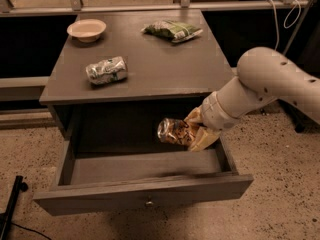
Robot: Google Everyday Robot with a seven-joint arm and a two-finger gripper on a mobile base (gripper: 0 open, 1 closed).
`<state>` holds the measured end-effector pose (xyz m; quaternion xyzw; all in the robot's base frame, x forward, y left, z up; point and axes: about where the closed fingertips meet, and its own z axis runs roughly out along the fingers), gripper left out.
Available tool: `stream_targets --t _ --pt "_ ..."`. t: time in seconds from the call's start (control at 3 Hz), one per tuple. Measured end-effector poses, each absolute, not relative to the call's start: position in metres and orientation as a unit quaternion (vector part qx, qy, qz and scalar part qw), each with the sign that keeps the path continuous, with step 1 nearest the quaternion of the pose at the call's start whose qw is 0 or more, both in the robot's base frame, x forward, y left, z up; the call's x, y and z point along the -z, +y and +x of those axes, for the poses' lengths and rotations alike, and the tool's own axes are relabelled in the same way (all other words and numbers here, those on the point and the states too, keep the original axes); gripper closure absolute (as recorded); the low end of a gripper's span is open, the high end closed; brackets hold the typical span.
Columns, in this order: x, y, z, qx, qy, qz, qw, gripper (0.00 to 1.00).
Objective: Pick orange can from top drawer and place on counter
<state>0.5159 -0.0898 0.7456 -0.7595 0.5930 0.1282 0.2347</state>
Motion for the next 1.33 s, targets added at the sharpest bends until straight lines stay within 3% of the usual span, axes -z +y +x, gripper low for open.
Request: stream_targets --t 0.67,1.0,1.33 --pt "-0.826 -0.106 0.54 -0.046 0.653 -0.737 0.169 1.0" --pt "-0.842 -0.114 0.597 0.046 0.696 -0.701 0.147 1.0" --pt "-0.847 -0.115 0.624 0.094 0.71 -0.686 0.131 1.0"
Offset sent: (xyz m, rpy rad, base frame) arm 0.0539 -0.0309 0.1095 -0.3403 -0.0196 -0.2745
